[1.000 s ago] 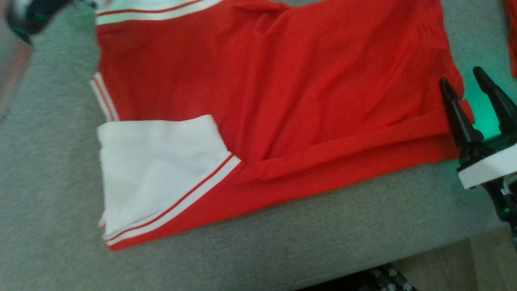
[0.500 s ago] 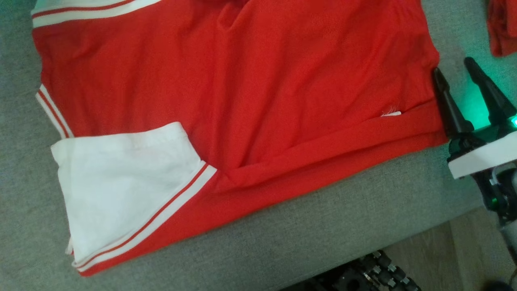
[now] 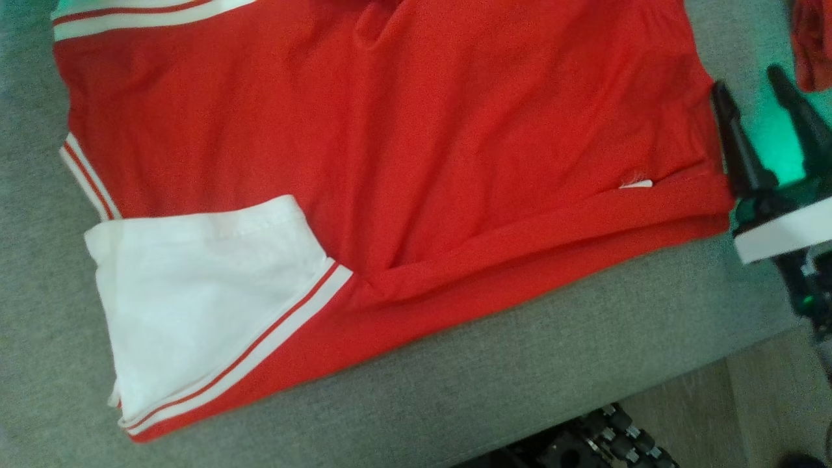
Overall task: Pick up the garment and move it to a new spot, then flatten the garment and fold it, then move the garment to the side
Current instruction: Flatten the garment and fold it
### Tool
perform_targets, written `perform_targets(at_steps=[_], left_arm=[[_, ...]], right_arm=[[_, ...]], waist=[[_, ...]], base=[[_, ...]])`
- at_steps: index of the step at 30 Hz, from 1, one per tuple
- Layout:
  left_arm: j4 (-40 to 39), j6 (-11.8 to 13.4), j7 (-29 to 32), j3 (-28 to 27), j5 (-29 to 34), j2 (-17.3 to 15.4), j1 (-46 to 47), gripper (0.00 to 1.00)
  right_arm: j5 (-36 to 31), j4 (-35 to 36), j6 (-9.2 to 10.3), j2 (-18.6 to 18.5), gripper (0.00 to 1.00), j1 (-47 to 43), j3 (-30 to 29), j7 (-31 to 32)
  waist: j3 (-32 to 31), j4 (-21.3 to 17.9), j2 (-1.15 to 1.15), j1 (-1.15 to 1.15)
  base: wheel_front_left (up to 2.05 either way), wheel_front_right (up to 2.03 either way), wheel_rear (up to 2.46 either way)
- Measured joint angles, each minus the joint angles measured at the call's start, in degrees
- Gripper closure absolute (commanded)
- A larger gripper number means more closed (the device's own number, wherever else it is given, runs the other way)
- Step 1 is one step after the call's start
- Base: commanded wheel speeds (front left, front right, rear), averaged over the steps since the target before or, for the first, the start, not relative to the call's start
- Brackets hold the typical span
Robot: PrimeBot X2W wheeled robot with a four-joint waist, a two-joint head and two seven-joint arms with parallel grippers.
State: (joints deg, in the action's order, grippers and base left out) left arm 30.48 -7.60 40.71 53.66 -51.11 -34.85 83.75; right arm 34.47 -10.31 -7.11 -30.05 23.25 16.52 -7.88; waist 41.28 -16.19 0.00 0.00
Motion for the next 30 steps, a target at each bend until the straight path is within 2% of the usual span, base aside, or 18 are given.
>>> perform_targets(at_steps=[8, 12, 15, 19, 22, 23, 24, 30], left_arm=[[-1.6, 0.0, -3.7, 1.9, -2.1, -0.3, 2.1, 1.00], [-4.3, 0.0, -4.5, 2.6, -6.2, -0.3, 2.5, 1.00], [-9.6, 0.0, -3.3, 4.4, -10.1, -0.8, 2.0, 1.00], [-18.0, 0.0, -0.4, 7.2, -14.9, -3.7, -1.2, 1.00], [-22.2, 0.0, -0.1, 9.2, -13.8, -7.4, -3.2, 1.00], [-22.9, 0.0, -0.6, 9.6, -12.8, -8.3, -3.5, 0.33], [-23.4, 0.0, -1.5, 9.7, -11.4, -8.9, -3.7, 0.00], [-25.7, 0.1, -8.6, 11.2, -2.6, -9.5, -3.8, 0.00]], right_arm=[[0.0, 0.5, 0.00, -1.8, 0.00, 3.1, -1.0, 0.9], [0.0, 0.3, 0.00, -1.8, 0.00, 3.0, -1.0, 0.9], [0.0, 0.1, 0.00, -1.8, 0.00, 2.5, -1.3, 0.9], [0.3, -0.3, 0.00, -1.8, 0.00, 0.6, -2.1, 0.9], [0.3, -0.3, 0.00, -1.9, 0.00, -0.3, -2.6, 0.9], [0.3, -0.2, 0.00, -1.9, 0.00, -0.4, -2.8, 1.0], [0.3, -0.1, 0.00, -1.9, 0.00, -0.4, -2.9, 1.3], [0.3, 0.8, 0.00, -1.9, 0.00, -0.4, -2.9, 1.9]], waist=[[-0.6, 1.7, 0.00, 0.00], [-1.1, 2.5, 0.00, 0.00], [-1.6, 3.0, 0.00, 0.00], [-2.3, 3.7, 0.00, 0.00], [-2.6, 4.3, 0.00, 0.00], [-2.6, 4.5, 0.00, 0.00], [-2.7, 4.7, 0.00, 0.00], [-2.6, 5.3, 0.00, 0.00]], base=[[0.00, 0.00, 0.00], [0.00, 0.00, 0.00], [0.00, 0.00, 0.00], [0.00, 0.00, 0.00], [0.00, 0.00, 0.00], [0.00, 0.00, 0.00], [0.00, 0.00, 0.00], [0.00, 0.00, 0.00]])
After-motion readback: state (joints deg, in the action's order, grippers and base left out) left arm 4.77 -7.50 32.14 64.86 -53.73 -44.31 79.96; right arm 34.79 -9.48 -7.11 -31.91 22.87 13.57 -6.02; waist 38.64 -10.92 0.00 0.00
